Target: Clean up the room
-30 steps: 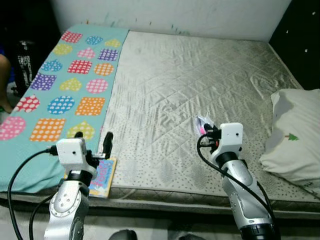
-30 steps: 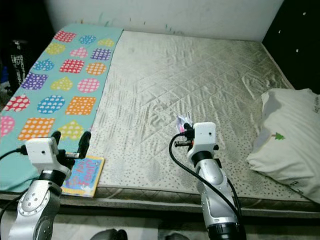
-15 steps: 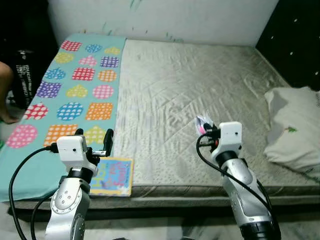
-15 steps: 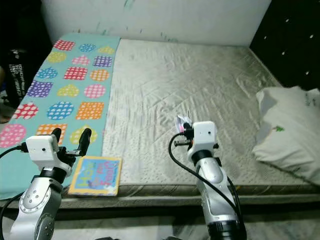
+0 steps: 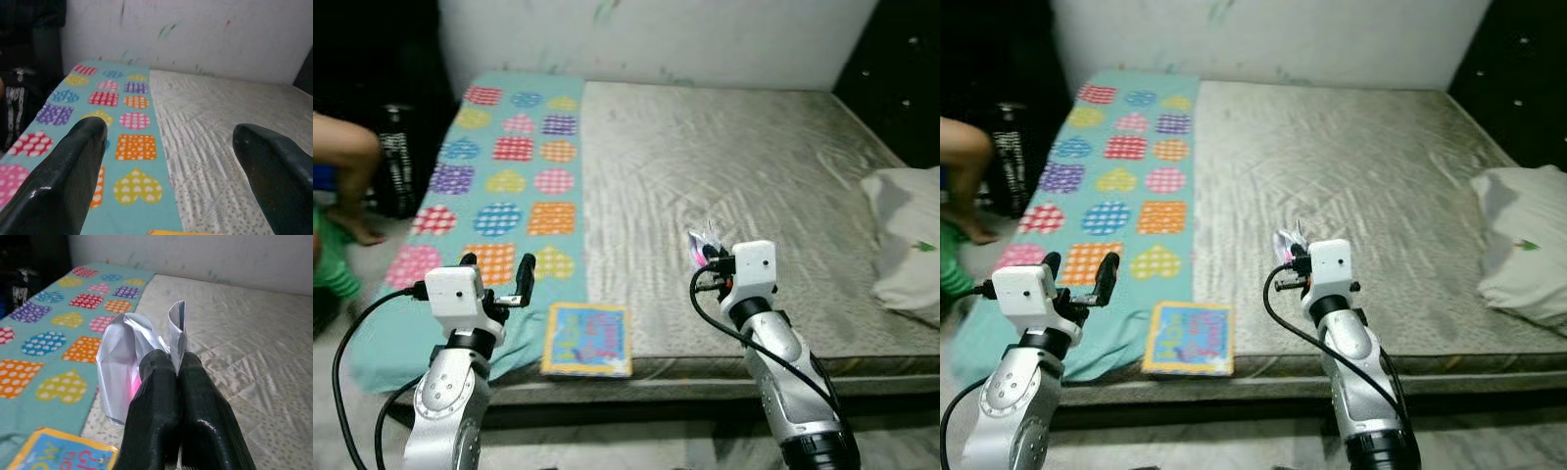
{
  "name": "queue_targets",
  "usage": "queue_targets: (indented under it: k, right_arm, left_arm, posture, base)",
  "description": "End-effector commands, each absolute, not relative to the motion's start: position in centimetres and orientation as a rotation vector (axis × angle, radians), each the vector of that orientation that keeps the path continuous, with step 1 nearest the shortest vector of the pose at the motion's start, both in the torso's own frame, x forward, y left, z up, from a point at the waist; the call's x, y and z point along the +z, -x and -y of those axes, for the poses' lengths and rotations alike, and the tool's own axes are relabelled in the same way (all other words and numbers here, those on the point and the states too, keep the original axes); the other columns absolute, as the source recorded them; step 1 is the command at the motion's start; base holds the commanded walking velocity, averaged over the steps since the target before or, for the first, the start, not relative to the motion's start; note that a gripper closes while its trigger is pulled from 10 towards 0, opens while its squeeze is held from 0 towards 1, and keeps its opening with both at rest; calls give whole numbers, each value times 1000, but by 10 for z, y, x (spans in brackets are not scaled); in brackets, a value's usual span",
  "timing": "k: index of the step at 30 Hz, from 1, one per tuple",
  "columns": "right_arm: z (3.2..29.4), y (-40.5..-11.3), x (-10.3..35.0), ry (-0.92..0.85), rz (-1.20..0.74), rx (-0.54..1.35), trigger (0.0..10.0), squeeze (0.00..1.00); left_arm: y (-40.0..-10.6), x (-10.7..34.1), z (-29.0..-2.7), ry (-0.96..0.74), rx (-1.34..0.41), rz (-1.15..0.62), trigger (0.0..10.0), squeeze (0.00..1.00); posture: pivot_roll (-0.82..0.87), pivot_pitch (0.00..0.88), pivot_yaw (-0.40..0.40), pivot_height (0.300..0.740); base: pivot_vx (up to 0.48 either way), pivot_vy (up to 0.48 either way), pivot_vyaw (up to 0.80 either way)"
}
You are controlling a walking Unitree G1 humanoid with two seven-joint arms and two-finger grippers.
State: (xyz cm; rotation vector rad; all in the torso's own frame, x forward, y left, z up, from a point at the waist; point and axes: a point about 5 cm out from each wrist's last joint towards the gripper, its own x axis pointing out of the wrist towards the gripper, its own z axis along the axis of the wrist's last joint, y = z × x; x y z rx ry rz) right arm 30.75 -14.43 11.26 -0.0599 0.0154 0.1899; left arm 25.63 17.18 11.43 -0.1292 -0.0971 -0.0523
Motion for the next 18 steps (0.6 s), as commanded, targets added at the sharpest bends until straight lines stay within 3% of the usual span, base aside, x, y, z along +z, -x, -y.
queue_targets:
  k: [1,18]
  right_arm:
    - [151,-306,108,65,-31,166,10000,0]
    - [147,-306,111,65,-8,187,10000,0]
  left_arm:
    - [-256,114,-167,132,-79,96,10000,0]
    - [-257,115,-166,129,-84,100,10000,0]
  posture:
    - [22,98,-42,740]
    - [16,106,-39,740]
  base:
    - [0,480,0]
    - [0,480,0]
